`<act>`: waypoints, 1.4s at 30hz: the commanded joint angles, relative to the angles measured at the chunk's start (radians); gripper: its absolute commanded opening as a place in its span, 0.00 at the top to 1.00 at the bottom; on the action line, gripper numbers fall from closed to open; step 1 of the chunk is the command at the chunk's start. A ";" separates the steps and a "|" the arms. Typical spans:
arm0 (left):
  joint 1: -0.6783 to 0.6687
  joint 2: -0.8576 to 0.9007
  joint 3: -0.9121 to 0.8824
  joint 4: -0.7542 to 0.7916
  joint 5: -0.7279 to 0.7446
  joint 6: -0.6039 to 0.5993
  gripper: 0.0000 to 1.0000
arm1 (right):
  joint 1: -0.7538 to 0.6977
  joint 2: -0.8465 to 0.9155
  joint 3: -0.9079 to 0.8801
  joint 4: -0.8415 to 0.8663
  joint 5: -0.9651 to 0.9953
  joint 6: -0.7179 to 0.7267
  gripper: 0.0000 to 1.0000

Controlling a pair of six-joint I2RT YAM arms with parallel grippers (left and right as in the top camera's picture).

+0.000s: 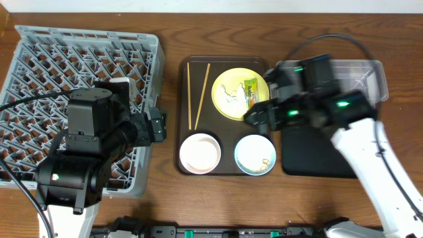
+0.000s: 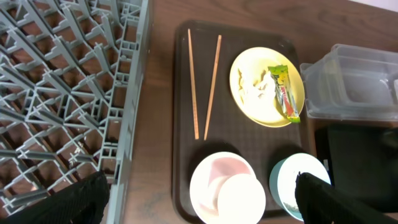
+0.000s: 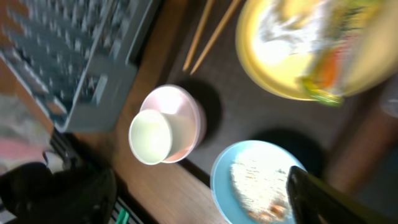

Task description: Sort waste into correct bins and load items into the dishwasher

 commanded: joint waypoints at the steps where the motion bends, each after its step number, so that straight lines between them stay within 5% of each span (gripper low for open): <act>1: 0.003 -0.003 0.019 -0.061 0.006 -0.004 0.04 | 0.142 0.038 0.018 0.014 0.093 0.053 0.24; 9: 0.038 -0.118 0.049 -0.101 -0.258 -0.200 0.04 | 0.358 0.220 0.018 0.049 0.262 0.238 0.47; 16: 0.066 -0.193 0.049 -0.155 -0.261 -0.200 0.04 | 0.385 0.370 0.018 0.131 0.279 0.261 0.55; 22: 0.066 -0.193 0.049 -0.238 -0.257 -0.204 0.04 | 0.380 0.404 0.018 0.146 0.278 0.274 0.79; 25: 0.066 -0.190 0.048 -0.234 -0.250 -0.208 0.04 | 0.370 0.379 0.020 0.156 0.270 0.267 0.98; 28: 0.066 -0.187 0.049 -0.227 -0.240 -0.219 0.04 | 0.346 0.316 0.032 0.156 0.244 0.238 0.99; 37: 0.108 -0.125 0.078 -0.037 0.204 -0.206 0.04 | 0.137 0.006 0.088 0.161 0.056 0.060 0.99; 42: 0.192 -0.030 0.085 0.072 0.692 -0.176 0.04 | 0.006 -0.105 0.088 0.179 -0.151 0.008 0.99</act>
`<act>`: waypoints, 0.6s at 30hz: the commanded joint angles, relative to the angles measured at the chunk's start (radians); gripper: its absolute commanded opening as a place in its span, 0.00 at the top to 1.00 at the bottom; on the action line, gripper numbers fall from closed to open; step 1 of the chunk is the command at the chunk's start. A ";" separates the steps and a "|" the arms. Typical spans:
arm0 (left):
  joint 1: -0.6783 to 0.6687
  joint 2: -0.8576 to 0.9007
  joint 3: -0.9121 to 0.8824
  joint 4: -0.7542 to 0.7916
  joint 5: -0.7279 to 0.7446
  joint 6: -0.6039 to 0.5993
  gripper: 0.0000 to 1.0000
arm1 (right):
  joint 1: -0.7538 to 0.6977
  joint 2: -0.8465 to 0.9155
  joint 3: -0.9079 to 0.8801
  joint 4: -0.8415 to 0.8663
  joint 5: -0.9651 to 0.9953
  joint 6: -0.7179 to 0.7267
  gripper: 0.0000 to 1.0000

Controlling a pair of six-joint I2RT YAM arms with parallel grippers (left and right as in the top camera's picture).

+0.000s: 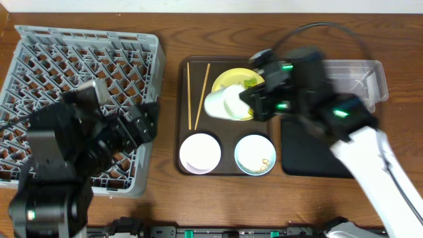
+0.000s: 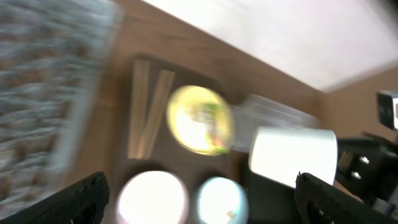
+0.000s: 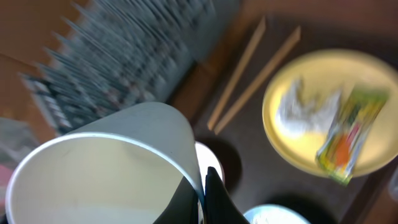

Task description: Sort waste into correct bins and load items into the dishwasher

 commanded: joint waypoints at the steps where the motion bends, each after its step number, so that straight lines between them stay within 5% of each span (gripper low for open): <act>1: 0.055 0.076 0.019 0.045 0.510 0.024 0.05 | -0.072 -0.039 0.005 0.003 -0.235 -0.066 0.99; 9: 0.085 0.240 0.018 0.133 1.050 0.066 0.05 | -0.104 -0.042 0.005 0.117 -0.589 -0.106 0.99; 18: 0.034 0.247 0.016 0.107 1.064 0.088 0.09 | -0.016 -0.016 0.004 0.314 -0.603 -0.033 0.99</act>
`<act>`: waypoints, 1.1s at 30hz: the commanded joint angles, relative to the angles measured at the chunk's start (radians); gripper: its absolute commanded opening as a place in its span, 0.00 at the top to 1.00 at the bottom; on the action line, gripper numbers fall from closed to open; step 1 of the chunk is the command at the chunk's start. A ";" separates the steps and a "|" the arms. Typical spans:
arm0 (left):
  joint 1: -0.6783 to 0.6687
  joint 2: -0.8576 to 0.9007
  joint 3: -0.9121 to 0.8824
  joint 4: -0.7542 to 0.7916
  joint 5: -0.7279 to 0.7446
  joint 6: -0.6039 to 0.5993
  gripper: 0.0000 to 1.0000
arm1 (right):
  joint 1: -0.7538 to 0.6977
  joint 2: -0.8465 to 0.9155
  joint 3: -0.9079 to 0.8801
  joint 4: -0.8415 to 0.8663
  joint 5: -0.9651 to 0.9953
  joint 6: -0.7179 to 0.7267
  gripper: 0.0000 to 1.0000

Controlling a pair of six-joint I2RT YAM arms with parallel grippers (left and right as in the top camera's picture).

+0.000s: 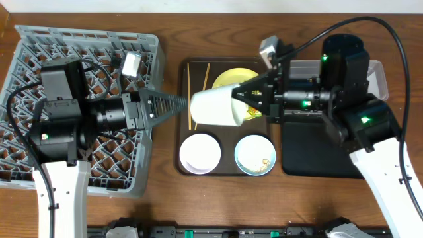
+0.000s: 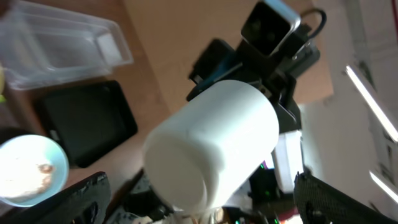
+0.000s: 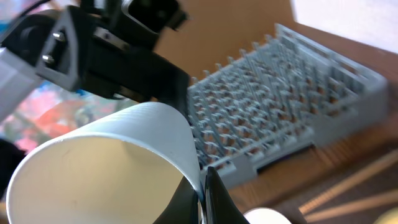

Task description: Sort waste into correct bins and load items into the dishwasher

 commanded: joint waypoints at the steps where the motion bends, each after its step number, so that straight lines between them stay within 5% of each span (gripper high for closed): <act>1: -0.034 -0.014 0.013 -0.001 0.066 0.031 0.13 | 0.049 0.029 0.002 0.056 -0.050 0.048 0.99; 6: -0.073 -0.019 0.013 -0.002 0.067 0.030 0.24 | 0.109 0.081 0.002 0.146 -0.039 0.079 0.99; 17: -0.079 -0.043 0.013 -0.002 0.067 0.030 0.18 | 0.113 0.111 0.002 0.219 -0.021 0.104 0.99; 26: -0.079 -0.045 0.013 -0.001 0.066 0.031 0.31 | 0.111 0.111 0.002 0.222 0.010 0.116 0.99; 33: -0.079 -0.045 0.013 0.006 -0.116 0.031 0.35 | 0.111 0.111 0.002 0.196 0.041 0.115 0.68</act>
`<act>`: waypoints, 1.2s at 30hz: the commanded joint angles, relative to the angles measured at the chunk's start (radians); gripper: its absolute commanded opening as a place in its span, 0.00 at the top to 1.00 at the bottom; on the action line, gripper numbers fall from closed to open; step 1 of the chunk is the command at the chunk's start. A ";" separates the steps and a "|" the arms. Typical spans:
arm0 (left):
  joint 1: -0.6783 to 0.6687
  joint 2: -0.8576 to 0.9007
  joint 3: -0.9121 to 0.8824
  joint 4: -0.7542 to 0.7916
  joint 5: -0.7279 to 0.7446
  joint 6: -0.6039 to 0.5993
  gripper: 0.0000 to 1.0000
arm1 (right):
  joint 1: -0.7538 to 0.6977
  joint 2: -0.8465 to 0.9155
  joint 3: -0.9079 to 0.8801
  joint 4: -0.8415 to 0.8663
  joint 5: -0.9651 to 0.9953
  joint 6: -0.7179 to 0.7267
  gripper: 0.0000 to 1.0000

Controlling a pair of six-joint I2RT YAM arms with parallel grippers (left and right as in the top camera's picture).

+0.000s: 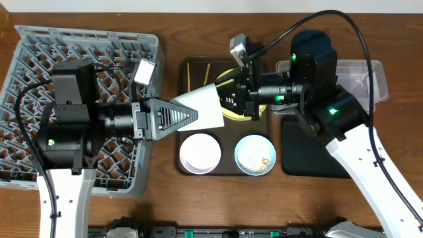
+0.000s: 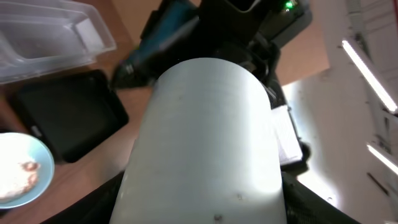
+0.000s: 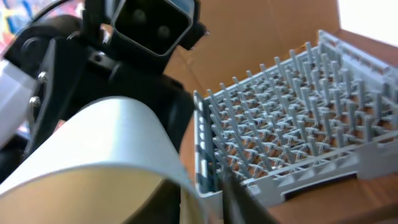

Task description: Sort waste into correct bins and load items into the dishwasher

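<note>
A white paper cup (image 1: 201,111) hangs on its side above the left of the brown tray (image 1: 181,142), between both arms. My left gripper (image 1: 178,118) is shut on its base end; in the left wrist view the cup (image 2: 205,143) fills the space between the dark fingers (image 2: 115,193). My right gripper (image 1: 229,99) is at the cup's mouth. In the right wrist view the rim (image 3: 155,134) runs between its two parted fingers, so that gripper (image 3: 202,196) stands open. The grey dish rack (image 1: 39,59) lies at the left.
On the tray sit a pink bowl (image 1: 200,152), a blue bowl with scraps (image 1: 255,154), chopsticks (image 1: 188,69) and a yellow plate (image 1: 228,76) mostly hidden under the arm. A clear bin (image 1: 360,76) and a black bin (image 1: 310,162) lie to the right.
My left gripper, then open and short of the cup, is now shut on its base end. The right gripper's fingers, then pinched on the rim, have parted. The cup sits slightly further left.
First the cup stood in the pink bowl with both grippers open and empty. Then my right gripper held it by the rim above the tray. Then it was held out sideways toward the open left gripper, which now grips it while the right has opened.
</note>
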 commanded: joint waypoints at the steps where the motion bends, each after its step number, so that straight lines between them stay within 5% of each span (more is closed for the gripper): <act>1: -0.003 -0.017 0.013 0.002 -0.163 0.010 0.35 | 0.006 0.015 0.002 -0.016 0.071 0.002 0.64; 8: -0.003 -0.016 0.013 -0.046 -0.491 0.047 0.35 | -0.024 0.010 0.002 -0.143 0.207 -0.010 0.51; 15: -0.003 -0.013 0.013 -0.345 -1.429 0.028 0.35 | -0.051 0.009 0.002 -0.416 0.390 -0.045 0.49; 17: -0.003 -0.013 0.013 -0.412 -1.536 -0.003 0.35 | -0.038 0.009 0.002 -0.491 0.442 -0.048 0.49; 24: 0.000 -0.013 -0.059 -0.646 -1.777 -0.116 0.34 | 0.047 0.009 0.001 -0.636 0.576 -0.053 0.49; 33: 0.140 -0.009 -0.264 -0.482 -1.676 -0.144 0.34 | 0.125 0.009 0.001 -0.639 0.612 -0.060 0.48; 36: 0.213 -0.005 -0.294 -0.461 -1.614 -0.134 0.26 | 0.125 0.009 0.001 -0.655 0.613 -0.060 0.48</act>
